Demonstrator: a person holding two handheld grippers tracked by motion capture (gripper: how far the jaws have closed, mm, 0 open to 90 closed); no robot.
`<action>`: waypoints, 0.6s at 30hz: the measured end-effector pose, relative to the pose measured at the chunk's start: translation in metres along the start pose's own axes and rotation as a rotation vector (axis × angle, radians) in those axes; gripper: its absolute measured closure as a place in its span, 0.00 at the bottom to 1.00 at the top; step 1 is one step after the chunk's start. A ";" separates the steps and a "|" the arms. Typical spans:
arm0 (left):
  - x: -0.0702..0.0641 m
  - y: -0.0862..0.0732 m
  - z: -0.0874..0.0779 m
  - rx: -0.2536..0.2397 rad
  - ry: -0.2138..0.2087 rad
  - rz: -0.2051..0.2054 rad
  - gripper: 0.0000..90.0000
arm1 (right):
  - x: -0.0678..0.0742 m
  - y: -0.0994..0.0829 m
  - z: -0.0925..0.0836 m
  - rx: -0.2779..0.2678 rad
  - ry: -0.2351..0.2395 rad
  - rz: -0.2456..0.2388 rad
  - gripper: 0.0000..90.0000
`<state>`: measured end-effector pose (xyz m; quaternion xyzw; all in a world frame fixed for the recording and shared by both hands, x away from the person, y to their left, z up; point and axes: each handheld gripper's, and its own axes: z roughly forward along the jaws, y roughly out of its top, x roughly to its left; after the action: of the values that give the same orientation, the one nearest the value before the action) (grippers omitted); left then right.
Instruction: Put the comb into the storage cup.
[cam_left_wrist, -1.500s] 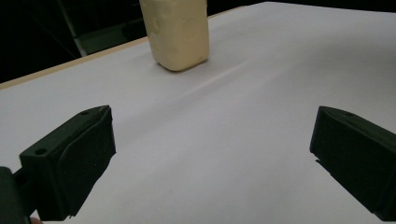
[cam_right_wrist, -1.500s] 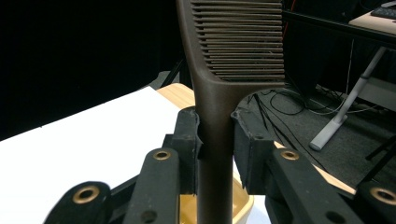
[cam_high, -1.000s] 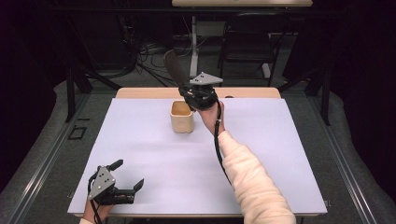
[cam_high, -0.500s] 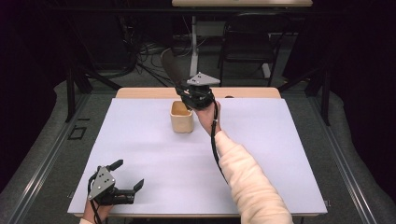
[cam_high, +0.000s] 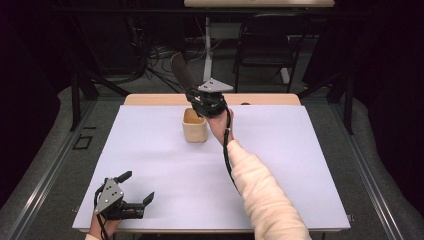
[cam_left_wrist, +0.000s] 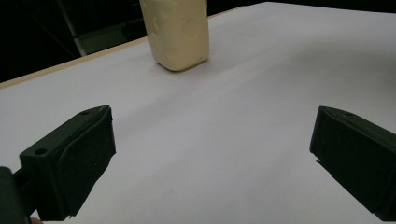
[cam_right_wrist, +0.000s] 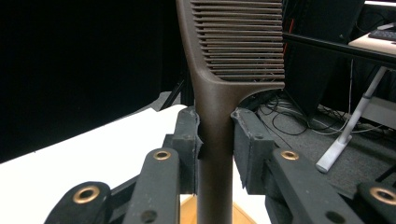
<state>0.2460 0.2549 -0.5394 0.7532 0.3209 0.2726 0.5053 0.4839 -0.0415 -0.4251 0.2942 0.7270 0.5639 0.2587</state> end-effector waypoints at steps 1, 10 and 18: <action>0.000 0.000 0.000 -0.001 0.002 -0.002 0.00 | -0.001 -0.001 0.001 -0.001 -0.001 0.001 0.80; 0.000 0.000 0.000 -0.001 0.000 -0.001 0.00 | -0.003 -0.007 0.007 0.005 -0.004 0.013 0.80; 0.000 0.000 0.000 0.000 0.002 -0.001 0.00 | -0.005 -0.012 0.012 0.017 -0.008 0.018 0.80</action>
<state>0.2462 0.2551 -0.5393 0.7526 0.3219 0.2731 0.5053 0.4942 -0.0390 -0.4391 0.3050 0.7281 0.5589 0.2539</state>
